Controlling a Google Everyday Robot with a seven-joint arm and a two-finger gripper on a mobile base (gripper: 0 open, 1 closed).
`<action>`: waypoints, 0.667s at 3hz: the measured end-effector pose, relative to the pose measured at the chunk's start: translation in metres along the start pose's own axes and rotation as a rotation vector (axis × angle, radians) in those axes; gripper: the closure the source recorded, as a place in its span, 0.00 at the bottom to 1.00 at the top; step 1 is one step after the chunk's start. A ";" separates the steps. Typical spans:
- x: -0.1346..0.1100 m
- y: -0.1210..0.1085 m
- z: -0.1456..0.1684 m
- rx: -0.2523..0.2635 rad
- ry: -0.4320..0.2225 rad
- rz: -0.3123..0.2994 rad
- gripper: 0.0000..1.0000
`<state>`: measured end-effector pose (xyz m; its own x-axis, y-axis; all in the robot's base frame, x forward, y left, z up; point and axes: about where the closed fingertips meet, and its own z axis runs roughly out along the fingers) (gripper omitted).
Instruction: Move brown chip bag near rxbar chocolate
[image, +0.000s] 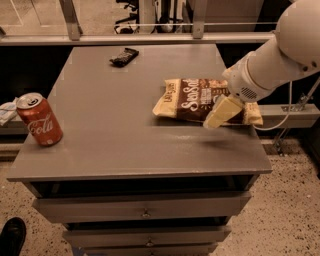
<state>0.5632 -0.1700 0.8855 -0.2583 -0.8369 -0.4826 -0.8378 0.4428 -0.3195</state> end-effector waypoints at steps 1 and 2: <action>-0.006 -0.002 0.023 -0.006 -0.018 0.004 0.34; -0.015 -0.012 0.031 0.012 -0.039 -0.001 0.65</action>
Offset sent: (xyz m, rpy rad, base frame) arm 0.0413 0.0205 -0.0194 0.0433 -0.0363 0.0050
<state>0.5921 -0.1533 0.8714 -0.2386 -0.8241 -0.5137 -0.8321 0.4462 -0.3295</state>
